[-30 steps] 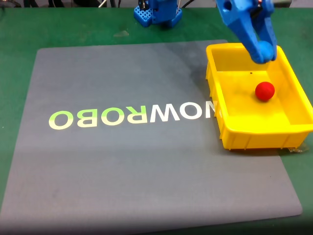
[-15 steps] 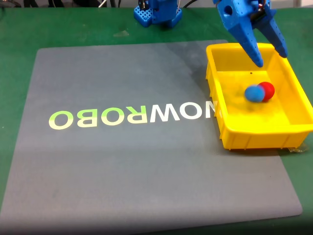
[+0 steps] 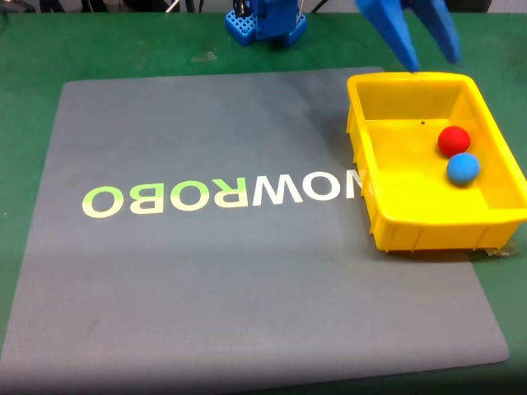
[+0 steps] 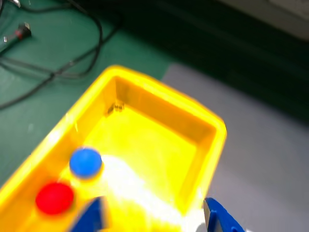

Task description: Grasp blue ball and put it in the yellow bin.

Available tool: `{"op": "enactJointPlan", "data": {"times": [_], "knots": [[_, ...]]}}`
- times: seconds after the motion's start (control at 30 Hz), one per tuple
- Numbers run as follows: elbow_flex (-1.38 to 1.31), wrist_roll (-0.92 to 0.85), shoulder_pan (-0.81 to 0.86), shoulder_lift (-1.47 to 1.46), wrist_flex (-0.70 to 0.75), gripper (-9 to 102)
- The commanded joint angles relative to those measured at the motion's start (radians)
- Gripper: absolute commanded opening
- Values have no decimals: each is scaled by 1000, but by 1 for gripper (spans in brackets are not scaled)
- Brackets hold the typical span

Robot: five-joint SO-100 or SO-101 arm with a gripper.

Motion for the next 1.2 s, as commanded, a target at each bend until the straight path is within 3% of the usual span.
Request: {"op": "enactJointPlan", "data": {"times": [0.0,0.27,0.5,0.7,0.93,1.17], "knots": [[249,-3,64,293,6,0],[831,-114,241,729,6,0],[1137,-161,322,999,51,0],[1264,-169,354,1175,155,0],[1316,-140,354,1411,459,0],[1322,-146,382,1413,538,0]]}}
